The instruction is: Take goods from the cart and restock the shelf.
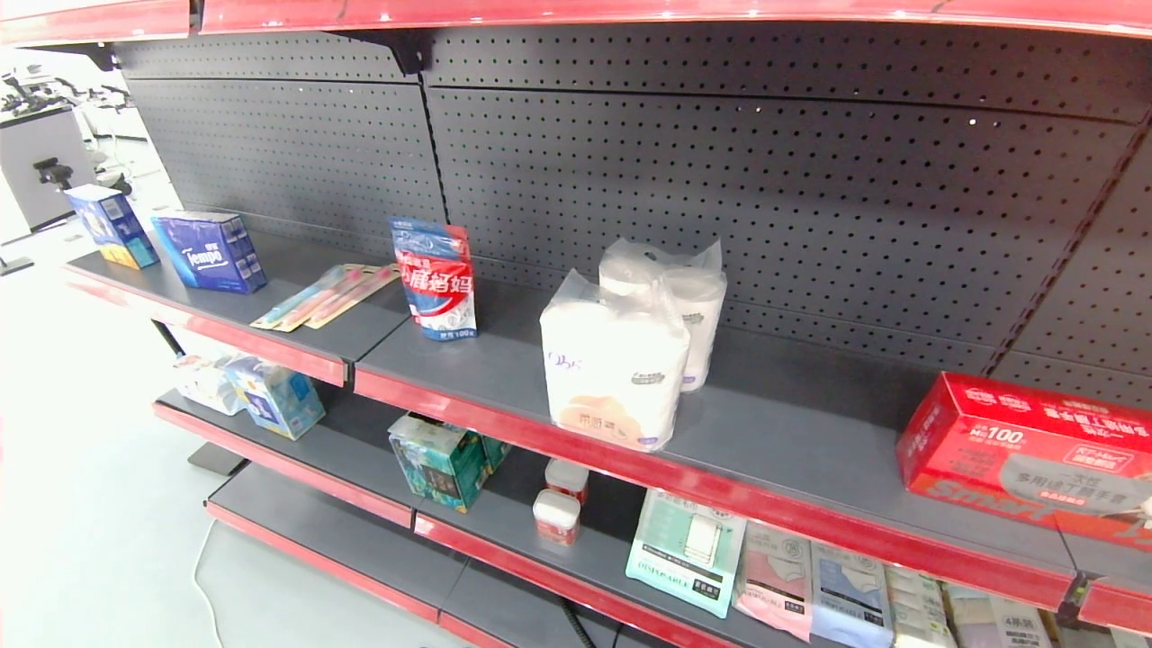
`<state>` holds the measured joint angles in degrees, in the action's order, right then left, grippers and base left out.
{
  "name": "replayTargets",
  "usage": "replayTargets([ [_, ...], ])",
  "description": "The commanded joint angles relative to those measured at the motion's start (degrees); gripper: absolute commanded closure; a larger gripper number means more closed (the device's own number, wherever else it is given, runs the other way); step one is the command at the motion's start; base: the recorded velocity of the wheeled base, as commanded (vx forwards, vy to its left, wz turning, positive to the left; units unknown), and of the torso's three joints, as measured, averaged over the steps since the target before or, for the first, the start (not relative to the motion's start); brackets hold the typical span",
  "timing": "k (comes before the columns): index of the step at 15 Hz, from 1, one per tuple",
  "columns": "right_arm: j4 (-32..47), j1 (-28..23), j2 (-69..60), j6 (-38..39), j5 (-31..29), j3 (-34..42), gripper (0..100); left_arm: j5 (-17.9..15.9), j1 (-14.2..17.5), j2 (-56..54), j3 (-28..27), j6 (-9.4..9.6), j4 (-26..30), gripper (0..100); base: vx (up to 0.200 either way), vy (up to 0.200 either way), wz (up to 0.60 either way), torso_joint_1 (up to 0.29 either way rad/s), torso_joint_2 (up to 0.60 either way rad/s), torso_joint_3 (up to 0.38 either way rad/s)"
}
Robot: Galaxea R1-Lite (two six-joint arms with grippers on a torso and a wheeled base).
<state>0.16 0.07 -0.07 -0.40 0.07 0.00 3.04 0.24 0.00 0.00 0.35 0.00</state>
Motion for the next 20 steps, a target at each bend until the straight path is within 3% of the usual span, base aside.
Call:
replayTargets([
  [1,0.02,0.01,0.16,0.05,0.01,0.0,0,0.04,0.02,0.0,0.0,0.09,0.0,0,0.0,0.0,0.0,0.0,0.0,0.0],
  [8,0.02,0.01,0.07,0.05,0.01,0.0,0,0.04,0.02,0.0,0.0,0.09,0.0,0,0.0,0.0,0.0,0.0,0.0,0.0],
  [20,0.02,0.01,0.16,0.05,0.01,0.0,0,-0.05,-0.07,0.0,0.0,0.09,0.0,0,0.0,0.0,-0.6,0.005,0.0,0.0],
])
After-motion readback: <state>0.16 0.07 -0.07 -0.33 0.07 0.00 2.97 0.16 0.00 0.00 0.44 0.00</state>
